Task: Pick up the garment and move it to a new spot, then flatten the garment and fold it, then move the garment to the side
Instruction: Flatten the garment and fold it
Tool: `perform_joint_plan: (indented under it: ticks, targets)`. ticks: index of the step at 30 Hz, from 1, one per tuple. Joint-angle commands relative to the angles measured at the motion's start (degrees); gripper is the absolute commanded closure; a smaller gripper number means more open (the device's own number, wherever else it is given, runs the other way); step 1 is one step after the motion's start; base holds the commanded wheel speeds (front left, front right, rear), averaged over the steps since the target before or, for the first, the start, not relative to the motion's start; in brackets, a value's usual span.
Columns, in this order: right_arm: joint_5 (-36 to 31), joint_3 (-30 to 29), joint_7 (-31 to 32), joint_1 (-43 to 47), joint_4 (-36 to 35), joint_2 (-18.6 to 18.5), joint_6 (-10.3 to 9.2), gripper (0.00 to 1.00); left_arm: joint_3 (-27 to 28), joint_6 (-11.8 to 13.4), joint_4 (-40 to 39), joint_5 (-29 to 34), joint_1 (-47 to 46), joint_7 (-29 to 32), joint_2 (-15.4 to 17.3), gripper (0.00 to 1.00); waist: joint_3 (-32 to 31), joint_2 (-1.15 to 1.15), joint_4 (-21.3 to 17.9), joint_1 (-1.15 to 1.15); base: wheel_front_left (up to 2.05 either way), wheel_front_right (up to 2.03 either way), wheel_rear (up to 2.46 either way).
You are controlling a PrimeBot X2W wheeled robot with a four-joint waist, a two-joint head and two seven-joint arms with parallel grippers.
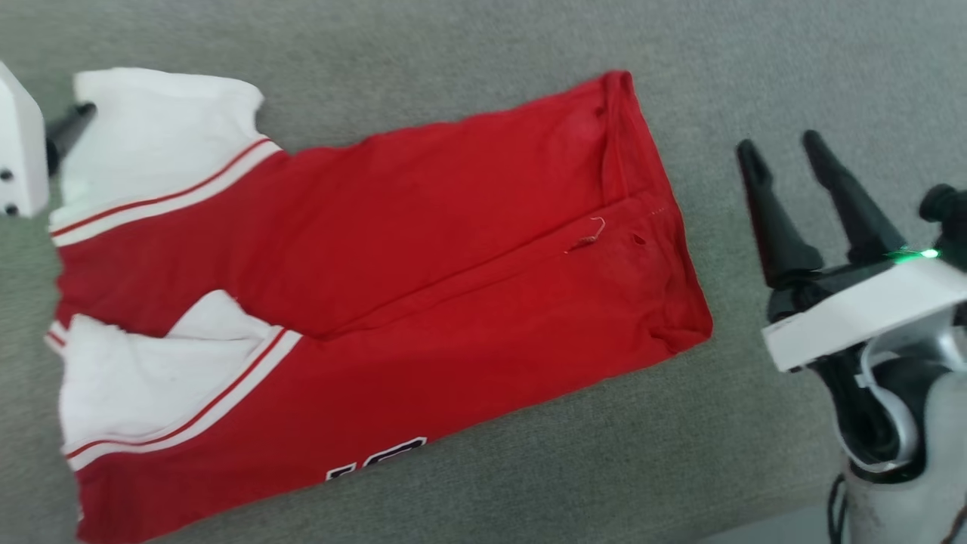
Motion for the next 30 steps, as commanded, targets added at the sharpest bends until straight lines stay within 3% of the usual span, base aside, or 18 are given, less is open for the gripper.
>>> perform_joint_plan:
  ticks: [1, 12, 16, 17, 18, 22, 30]
  targets:
    - [0.51, 0.96, -0.98, -1.11, 0.51, 0.31, -0.02, 0.0, -0.45, -0.7, 3.12, 0.5, -1.76, 0.95, -0.85, 0.0, 1.94, 0.0, -1.6, 0.0, 0.0, 0.0, 0.0]
    - [2.16, 3.9, 1.5, -3.97, 3.26, -1.11, -0.02, 0.0, -1.06, -0.66, 16.39, -0.17, -7.47, 4.79, -6.65, 0.0, 5.29, 0.0, -2.53, 0.0, 0.0, 0.0, 0.0]
    - [2.57, 5.37, 5.95, -6.57, 5.31, -2.99, -0.02, 0.0, -2.73, 0.56, 20.64, -1.0, -7.77, 10.3, -9.16, 0.01, 6.05, 0.0, -2.04, 0.0, 0.0, 0.0, 0.0]
    - [2.67, 5.63, 7.41, -7.54, 5.96, -3.38, -0.02, 0.0, -3.09, 0.41, 21.01, -1.02, -8.01, 11.26, -9.61, 0.95, 6.27, 0.0, -1.84, 0.0, 0.0, 0.0, 0.0]
    - [3.27, 6.17, 8.82, -8.72, 6.83, -3.66, -0.01, 0.0, -3.24, 0.47, 21.38, -1.27, -8.41, 12.0, -10.27, 1.0, 6.43, 0.0, -1.67, 0.0, 0.0, 0.0, 0.0]
    - [4.05, 7.14, 14.86, -14.49, 10.8, -5.19, -0.01, 0.0, -3.93, 0.07, 22.18, -1.56, -10.12, 13.96, -12.48, 1.0, 7.17, 0.0, -0.65, 0.0, 0.0, 0.0, 0.0]
    - [5.52, 11.1, 25.31, -29.02, 22.66, -8.5, -0.02, 0.0, -4.15, -1.69, 23.89, -0.99, -13.41, 11.72, -17.1, 1.0, 8.67, 0.0, 2.18, 0.0, 0.0, 0.0, 0.0]
